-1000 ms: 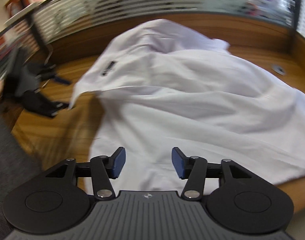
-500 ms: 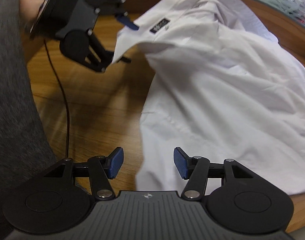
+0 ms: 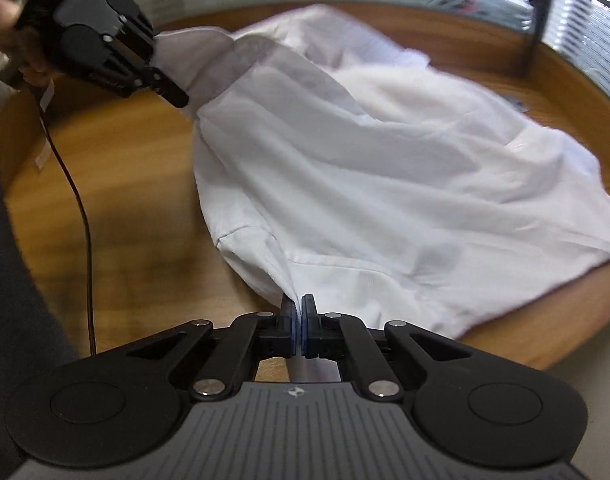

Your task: Fold clothes

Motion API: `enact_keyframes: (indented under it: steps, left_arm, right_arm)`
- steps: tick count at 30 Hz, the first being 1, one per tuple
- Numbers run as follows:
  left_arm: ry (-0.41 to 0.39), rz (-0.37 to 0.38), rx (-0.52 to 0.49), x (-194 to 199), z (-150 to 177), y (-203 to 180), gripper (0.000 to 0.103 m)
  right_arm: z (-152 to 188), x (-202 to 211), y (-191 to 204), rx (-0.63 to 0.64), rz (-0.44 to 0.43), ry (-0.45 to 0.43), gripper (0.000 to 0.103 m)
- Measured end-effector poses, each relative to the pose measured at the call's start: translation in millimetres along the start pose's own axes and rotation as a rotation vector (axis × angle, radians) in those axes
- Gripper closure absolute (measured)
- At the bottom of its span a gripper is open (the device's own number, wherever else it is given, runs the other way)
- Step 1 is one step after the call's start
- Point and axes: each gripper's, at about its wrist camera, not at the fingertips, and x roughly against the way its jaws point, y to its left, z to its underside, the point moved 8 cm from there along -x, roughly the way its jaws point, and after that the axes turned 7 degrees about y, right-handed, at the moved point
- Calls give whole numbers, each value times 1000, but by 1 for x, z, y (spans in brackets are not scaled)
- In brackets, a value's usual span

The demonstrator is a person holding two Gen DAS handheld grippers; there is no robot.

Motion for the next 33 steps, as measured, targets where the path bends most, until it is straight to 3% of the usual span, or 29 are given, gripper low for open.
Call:
enact_keyframes:
  steps: [3, 6, 9, 18, 21, 22, 23, 24, 28, 30, 33]
  left_arm:
    - [6, 79, 103, 28, -15, 7, 96]
    - [104, 122, 153, 30, -12, -4, 96]
    - [205, 114, 170, 8, 14, -13, 95]
    - [503, 75, 216, -60, 97, -42, 95]
    - [558, 43, 218, -69, 121, -44, 95]
    - [574, 28, 217, -71, 128, -44, 94]
    - [568, 23, 231, -72, 132, -42, 92]
    - [554, 22, 249, -71, 135, -40, 91]
    - [525, 5, 305, -67, 141, -34, 81]
    - [503, -6, 313, -62, 139, -36, 81]
    - [427, -18, 371, -48, 134, -36, 66]
  right_arm:
    - [4, 50, -2, -25, -69, -46, 100]
    - [9, 80, 5, -35, -150, -59, 100]
    - [25, 76, 16, -5, -185, -11, 100]
    - [73, 3, 42, -17, -305, 171, 100]
    - [75, -3, 38, -19, -341, 192, 98]
    - [74, -2, 34, -17, -347, 192, 93]
    - [70, 0, 26, -21, -345, 185, 80]
    - [66, 2, 17, -25, -343, 178, 78]
    - [57, 24, -24, -68, -305, 128, 77]
    - [51, 33, -52, -103, -274, 96, 77]
    - [42, 45, -99, -143, -218, 59, 76]
